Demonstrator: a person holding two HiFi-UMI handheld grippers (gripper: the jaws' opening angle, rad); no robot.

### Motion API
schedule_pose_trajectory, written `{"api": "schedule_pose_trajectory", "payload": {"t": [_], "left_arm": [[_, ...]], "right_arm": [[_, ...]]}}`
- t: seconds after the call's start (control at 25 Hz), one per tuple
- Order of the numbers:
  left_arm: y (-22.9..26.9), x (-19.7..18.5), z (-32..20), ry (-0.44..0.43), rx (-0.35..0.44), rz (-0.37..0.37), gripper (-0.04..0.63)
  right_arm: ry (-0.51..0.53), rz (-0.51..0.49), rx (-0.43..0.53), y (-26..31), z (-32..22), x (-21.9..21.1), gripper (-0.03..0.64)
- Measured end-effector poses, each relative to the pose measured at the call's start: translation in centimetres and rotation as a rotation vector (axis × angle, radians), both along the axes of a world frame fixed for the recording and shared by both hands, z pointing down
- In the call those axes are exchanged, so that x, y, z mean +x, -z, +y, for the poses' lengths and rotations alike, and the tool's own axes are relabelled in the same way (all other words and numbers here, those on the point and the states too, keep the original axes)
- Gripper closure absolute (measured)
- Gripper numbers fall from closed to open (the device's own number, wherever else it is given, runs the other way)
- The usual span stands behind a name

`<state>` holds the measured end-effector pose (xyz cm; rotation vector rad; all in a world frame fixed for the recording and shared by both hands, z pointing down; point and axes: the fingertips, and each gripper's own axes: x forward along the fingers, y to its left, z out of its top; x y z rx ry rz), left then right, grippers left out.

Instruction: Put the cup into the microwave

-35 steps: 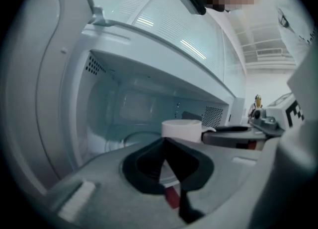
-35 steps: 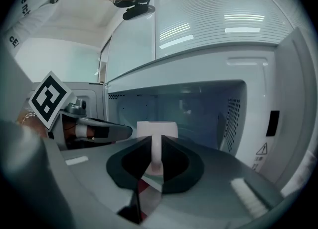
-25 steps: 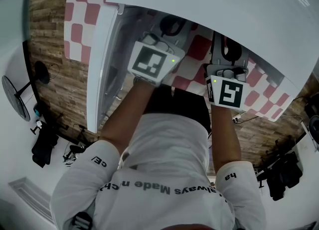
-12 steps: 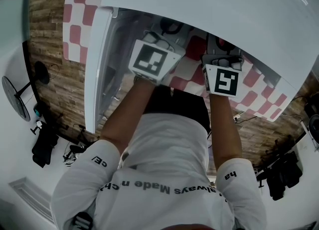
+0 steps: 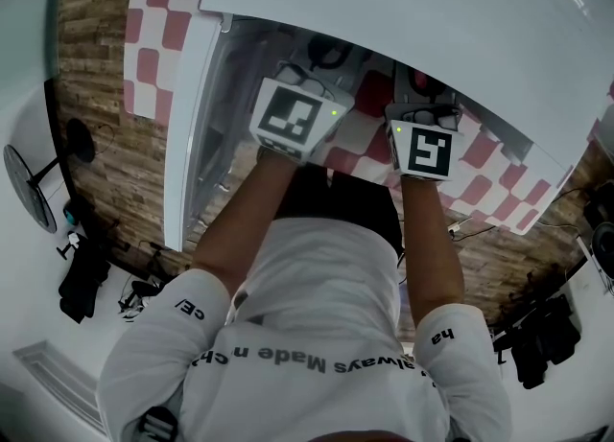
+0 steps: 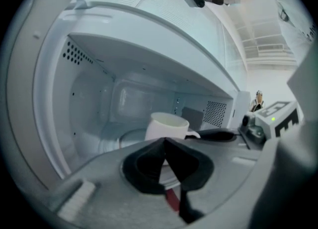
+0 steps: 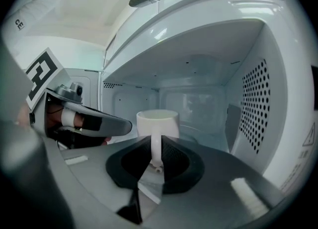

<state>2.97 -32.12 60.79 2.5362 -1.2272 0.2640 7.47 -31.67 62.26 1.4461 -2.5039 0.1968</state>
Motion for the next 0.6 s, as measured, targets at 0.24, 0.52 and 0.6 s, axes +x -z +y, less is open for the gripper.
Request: {"api": "schedule_pose_trajectory", "payload": {"t": [0.24,0.52,0.6], "left_arm": [[0.8,0.3,1.1,-0.026,0.001,-0.023,0.591],[2.8,0.0,3.0,-0.045,-0.002,-0.05,0.591],[3.7,0.0,3.9,-0.05,-0.003,-0.059,0.591]], "right_arm": [[-0.033,0.009,-0.037,0.8,0.6,1.0,0.525],[-0.025,0.035,-0.037,3.8,2.8,2.1,0.54],[-0.026,0.033,-0.051,4.9,3.6,2.5,0.54]]}}
